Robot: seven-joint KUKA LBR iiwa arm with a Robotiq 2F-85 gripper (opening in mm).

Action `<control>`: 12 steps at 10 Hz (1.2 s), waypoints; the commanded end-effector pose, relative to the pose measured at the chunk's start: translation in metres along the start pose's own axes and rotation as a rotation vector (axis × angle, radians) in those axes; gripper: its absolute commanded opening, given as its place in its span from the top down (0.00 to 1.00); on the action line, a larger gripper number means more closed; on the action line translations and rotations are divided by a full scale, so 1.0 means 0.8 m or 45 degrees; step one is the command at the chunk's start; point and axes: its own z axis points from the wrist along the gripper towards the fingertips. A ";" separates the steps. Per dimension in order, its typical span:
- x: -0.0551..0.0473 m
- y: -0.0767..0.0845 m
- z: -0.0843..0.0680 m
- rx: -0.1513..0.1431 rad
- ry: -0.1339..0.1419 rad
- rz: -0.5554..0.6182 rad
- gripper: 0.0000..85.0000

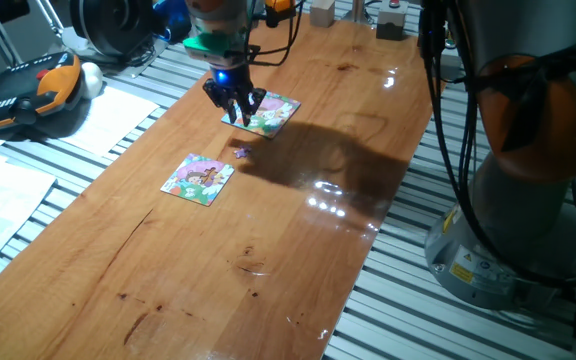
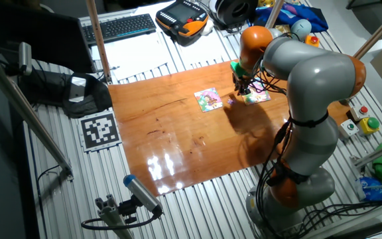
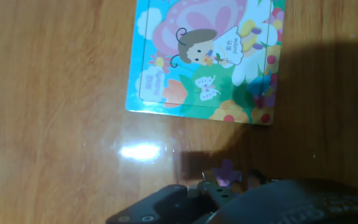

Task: Assemble one piece of a puzzle

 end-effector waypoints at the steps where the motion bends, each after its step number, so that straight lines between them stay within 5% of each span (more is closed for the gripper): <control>1: -0.001 0.000 0.004 -0.002 0.001 0.001 0.40; 4: -0.006 0.001 0.022 -0.034 0.005 0.029 0.40; 9: 0.004 0.006 0.031 -0.028 0.041 0.071 0.40; 12: 0.018 -0.002 0.041 -0.032 0.003 0.066 0.40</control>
